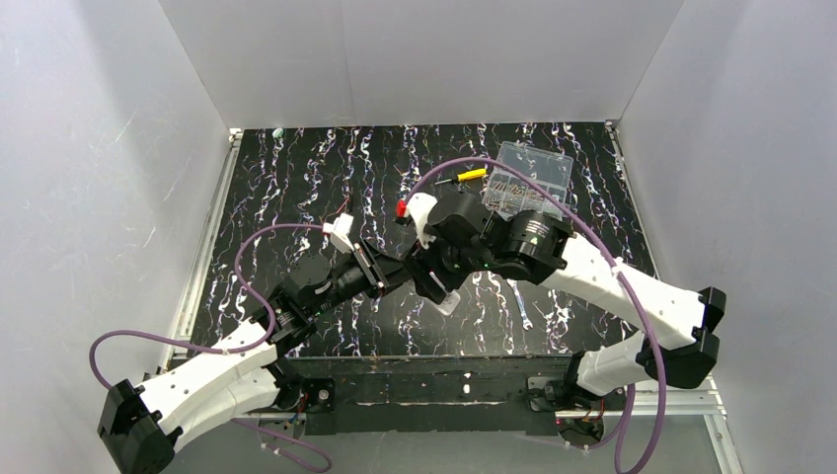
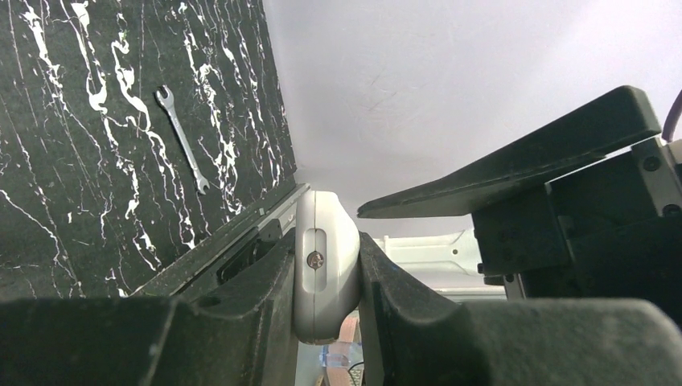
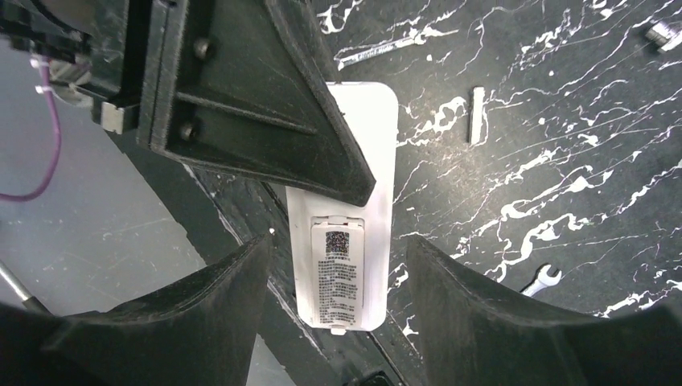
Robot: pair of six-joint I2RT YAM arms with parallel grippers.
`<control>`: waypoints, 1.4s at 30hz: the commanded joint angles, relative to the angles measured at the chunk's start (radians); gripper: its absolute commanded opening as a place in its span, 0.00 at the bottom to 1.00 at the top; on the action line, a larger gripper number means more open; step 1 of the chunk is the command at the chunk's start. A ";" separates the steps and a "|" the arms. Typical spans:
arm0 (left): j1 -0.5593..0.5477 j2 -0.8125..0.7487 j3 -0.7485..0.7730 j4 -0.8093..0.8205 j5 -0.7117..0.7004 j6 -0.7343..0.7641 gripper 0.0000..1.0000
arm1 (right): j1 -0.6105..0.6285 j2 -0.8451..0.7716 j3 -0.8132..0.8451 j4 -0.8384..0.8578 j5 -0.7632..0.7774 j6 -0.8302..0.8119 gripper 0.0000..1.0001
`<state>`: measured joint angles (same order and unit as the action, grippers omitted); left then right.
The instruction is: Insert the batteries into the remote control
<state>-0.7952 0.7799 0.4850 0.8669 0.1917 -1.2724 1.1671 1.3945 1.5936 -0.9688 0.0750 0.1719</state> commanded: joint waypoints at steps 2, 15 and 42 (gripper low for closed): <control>-0.003 -0.018 0.012 0.129 0.014 -0.014 0.00 | -0.004 -0.091 0.057 0.061 0.063 0.042 0.74; -0.003 -0.008 0.002 0.199 0.016 -0.042 0.00 | -0.264 -0.313 -0.235 0.249 -0.244 0.230 0.75; -0.004 -0.003 0.009 0.205 0.012 -0.050 0.00 | -0.309 -0.410 -0.439 0.353 -0.361 0.338 0.74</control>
<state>-0.7956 0.7914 0.4812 0.9684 0.1921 -1.3201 0.8639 0.9970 1.1629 -0.6529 -0.2726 0.5014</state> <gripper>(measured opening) 0.251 0.745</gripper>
